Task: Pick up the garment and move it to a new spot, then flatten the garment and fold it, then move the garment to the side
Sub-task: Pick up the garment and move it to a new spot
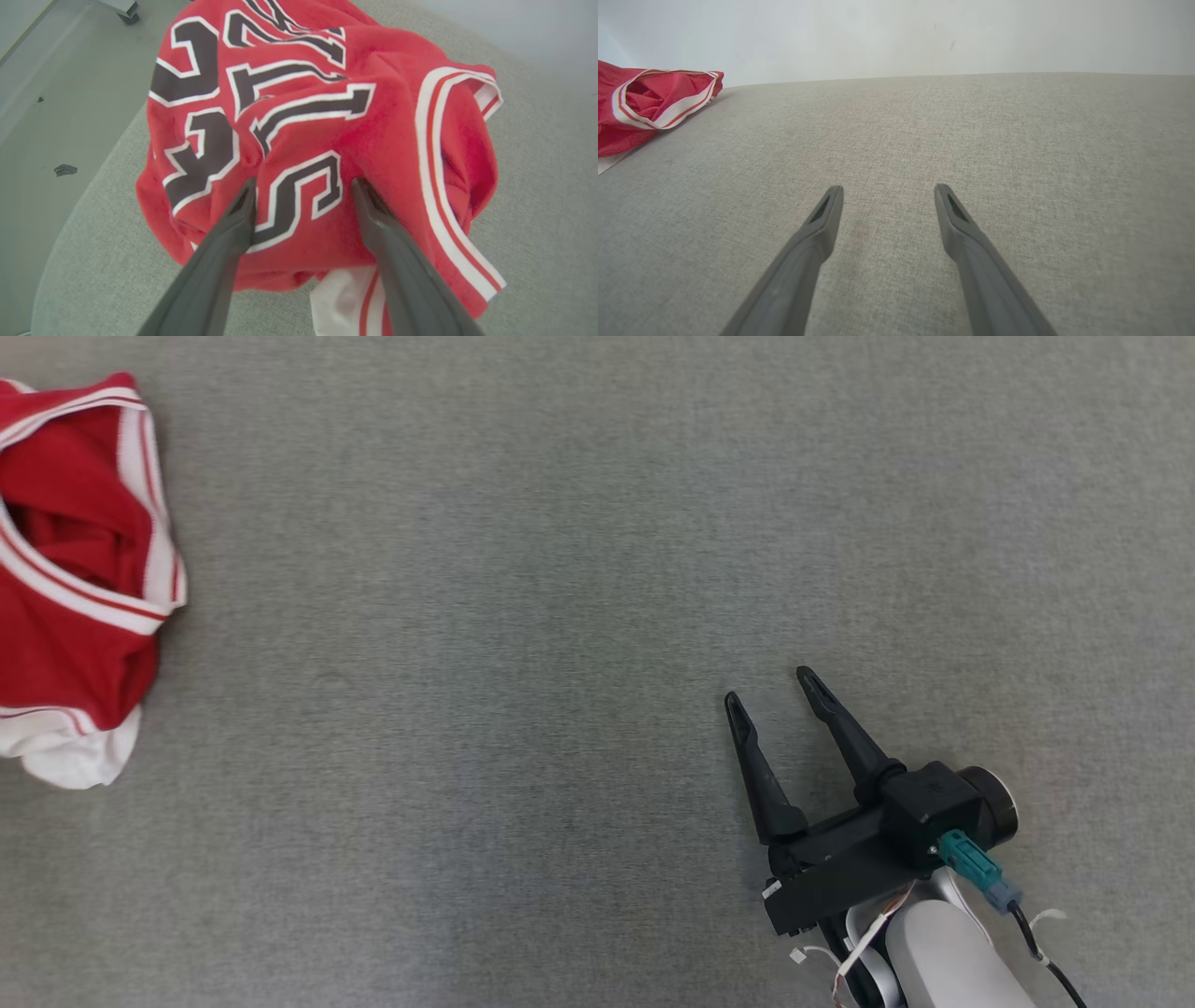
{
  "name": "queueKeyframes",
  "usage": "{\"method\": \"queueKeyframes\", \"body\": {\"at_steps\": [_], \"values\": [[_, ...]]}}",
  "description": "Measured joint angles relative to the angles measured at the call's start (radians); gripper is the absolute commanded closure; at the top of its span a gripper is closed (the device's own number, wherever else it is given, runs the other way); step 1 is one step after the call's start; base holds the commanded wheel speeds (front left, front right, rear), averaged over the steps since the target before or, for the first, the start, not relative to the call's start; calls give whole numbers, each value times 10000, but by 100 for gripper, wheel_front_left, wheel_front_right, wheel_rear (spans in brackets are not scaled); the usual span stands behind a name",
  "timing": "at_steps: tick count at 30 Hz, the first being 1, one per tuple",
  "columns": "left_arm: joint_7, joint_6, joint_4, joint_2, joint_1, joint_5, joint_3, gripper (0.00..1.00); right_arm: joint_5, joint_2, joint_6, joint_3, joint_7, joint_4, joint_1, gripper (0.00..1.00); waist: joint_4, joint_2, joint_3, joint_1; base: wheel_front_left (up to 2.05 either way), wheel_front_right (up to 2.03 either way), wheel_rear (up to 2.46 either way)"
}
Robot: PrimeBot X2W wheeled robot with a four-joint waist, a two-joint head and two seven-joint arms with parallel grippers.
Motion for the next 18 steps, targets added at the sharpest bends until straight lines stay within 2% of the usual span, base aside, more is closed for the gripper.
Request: {"method": "queueKeyframes", "body": {"at_steps": [3,4,5,12,18], "values": [[0,123,-174,2,155,13,15,0,-2,2,0,-6,2,-23,36,0,-182,-1,135,0,0,0,0],[-2,148,-203,-17,203,15,12,84,-4,2,0,-17,6,-29,40,0,-216,0,180,-1,0,0,0],[-4,165,-213,-44,234,15,-8,100,-6,2,0,-40,8,-25,41,0,-239,0,212,0,0,0,0],[-176,6,-278,8,280,134,-253,100,173,2,0,-33,-40,199,75,0,-175,-1,-71,-2,0,0,0],[-458,-627,-510,447,-74,219,-481,100,504,4,0,8,-198,546,221,0,-10,-2,-729,-2,0,0,0]]}}
